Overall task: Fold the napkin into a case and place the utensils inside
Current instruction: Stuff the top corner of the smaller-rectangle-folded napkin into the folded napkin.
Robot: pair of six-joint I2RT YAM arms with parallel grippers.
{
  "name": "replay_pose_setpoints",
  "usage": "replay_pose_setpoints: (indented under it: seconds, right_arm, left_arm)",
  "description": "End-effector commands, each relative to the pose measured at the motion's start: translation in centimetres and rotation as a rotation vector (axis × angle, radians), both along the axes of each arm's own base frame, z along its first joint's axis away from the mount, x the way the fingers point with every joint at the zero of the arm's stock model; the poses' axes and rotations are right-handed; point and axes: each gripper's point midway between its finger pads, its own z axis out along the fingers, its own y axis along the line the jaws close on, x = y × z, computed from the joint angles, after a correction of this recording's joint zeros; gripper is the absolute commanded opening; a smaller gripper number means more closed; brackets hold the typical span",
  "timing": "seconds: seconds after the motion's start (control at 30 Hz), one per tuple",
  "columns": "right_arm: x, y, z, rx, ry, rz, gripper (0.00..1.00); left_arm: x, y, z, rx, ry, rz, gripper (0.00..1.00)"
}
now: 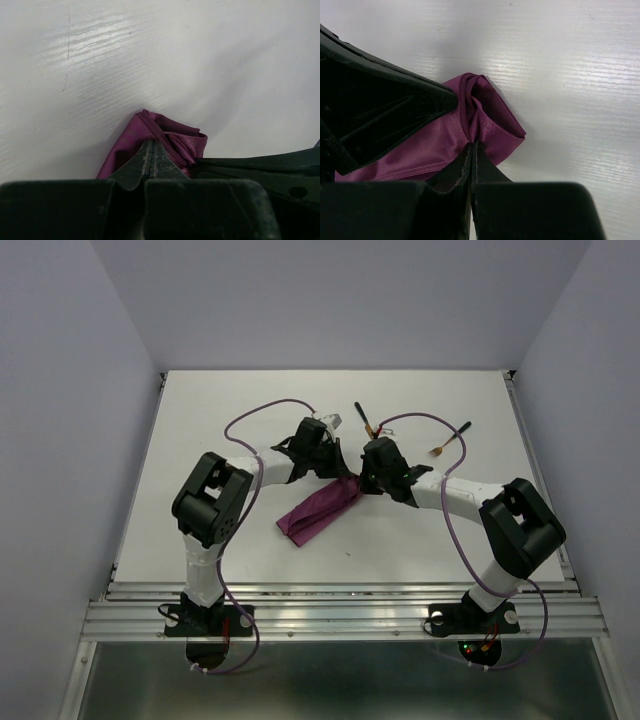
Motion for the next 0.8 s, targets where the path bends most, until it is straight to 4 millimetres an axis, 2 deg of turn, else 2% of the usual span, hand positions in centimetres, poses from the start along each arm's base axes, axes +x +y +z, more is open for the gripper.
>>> replay_pose_setpoints:
  seconds: [0.0,0.2,0.43,0.6,0.77]
  right_arm:
    - [1.2,0.7,2.0,0.042,-0.061,-0.012,0.01]
    - [1.3,0.9,1.9,0.044,-0.058,-0.011,0.01]
    - [1.6,1.0,1.6,0.038,-0.055,-0.014,0.01]
    - [1.7,1.1,1.7,0.039,-0.057,-0.016,0.01]
    - [1.7,1.0,1.7,0.035,-0.059,-0.016,0.01]
  left_arm:
    - [1.1,-1.1,1.5,-0.032,-0.042,-0.011,0.0]
    - [0.5,-1.7,0.3,-0.032,-0.013,-0.031,0.0]
    - [-0.7,-2.3,-0.2,-0.04,0.007,-0.055,0.0]
    - [-1.3,-2.6,1.5,-0.08,-0.002,-0.068,0.0]
    - [-1.7,-1.9,3.2,-0.082,-0.025,-0.057,0.0]
